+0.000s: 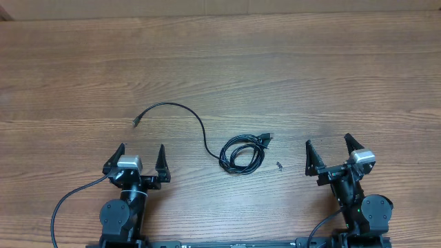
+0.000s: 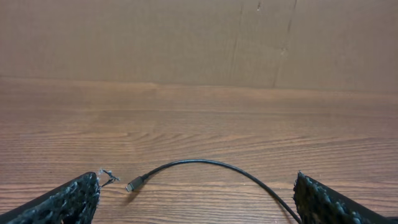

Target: Untangle cables

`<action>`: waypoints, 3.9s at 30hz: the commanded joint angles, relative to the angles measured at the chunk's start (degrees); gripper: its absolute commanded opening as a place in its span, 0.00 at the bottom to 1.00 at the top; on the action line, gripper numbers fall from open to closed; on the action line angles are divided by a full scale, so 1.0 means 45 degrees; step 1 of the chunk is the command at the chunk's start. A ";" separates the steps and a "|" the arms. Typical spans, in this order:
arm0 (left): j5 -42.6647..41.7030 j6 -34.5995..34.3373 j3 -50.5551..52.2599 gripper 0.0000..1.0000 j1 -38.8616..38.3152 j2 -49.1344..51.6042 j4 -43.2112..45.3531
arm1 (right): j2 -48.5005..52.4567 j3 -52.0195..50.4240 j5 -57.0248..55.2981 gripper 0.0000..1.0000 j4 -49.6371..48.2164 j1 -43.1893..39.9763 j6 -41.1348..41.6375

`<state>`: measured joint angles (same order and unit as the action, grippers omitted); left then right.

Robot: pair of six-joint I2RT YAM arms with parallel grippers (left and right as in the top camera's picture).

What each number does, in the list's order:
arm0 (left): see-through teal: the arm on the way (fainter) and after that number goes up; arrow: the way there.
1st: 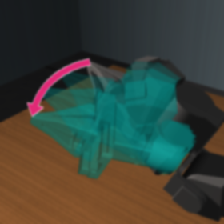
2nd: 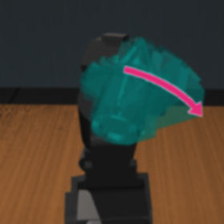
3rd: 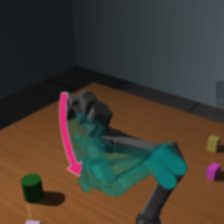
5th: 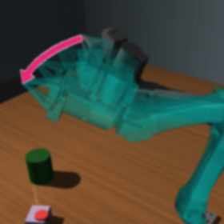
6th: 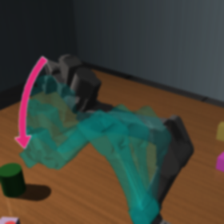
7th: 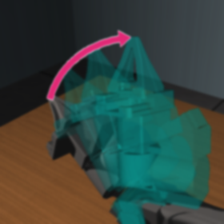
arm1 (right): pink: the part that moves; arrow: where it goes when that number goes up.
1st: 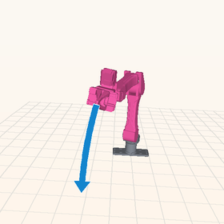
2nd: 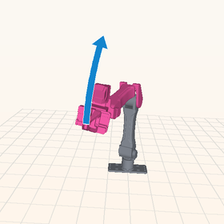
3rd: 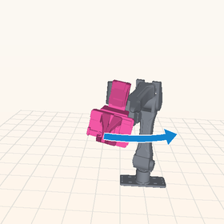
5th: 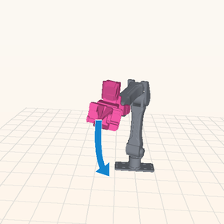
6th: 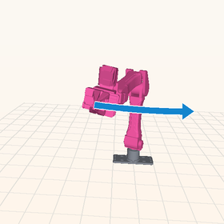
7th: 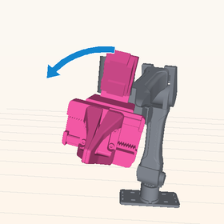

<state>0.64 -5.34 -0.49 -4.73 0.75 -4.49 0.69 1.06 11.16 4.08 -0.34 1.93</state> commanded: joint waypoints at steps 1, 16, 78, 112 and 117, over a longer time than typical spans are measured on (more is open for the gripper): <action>-0.0097 0.0340 0.0049 0.99 0.0073 -0.0112 0.0005 | -0.0117 -0.0136 -0.0039 1.00 -0.0068 -0.0034 0.0097; -0.0097 0.0340 0.0049 1.00 0.0073 -0.0112 0.0005 | -0.0117 -0.0136 -0.0039 1.00 -0.0068 -0.0034 0.0097; -0.0223 0.0335 0.0044 1.00 0.0068 -0.0112 0.0000 | -0.0117 -0.0136 -0.0039 1.00 -0.0073 -0.0034 0.0097; -0.1778 0.0321 -0.3419 1.00 0.0068 -0.0078 -0.5207 | -0.0117 -0.0136 -0.0039 1.00 -0.0073 -0.0034 0.0097; -0.2453 -0.0301 -0.4410 0.99 0.0068 0.0447 -0.6042 | -0.0117 -0.0136 -0.0039 1.00 -0.0073 -0.0034 0.0097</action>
<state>-7.18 -5.56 -16.23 -4.73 0.99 -30.57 0.69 1.06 11.16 4.05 -0.34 1.93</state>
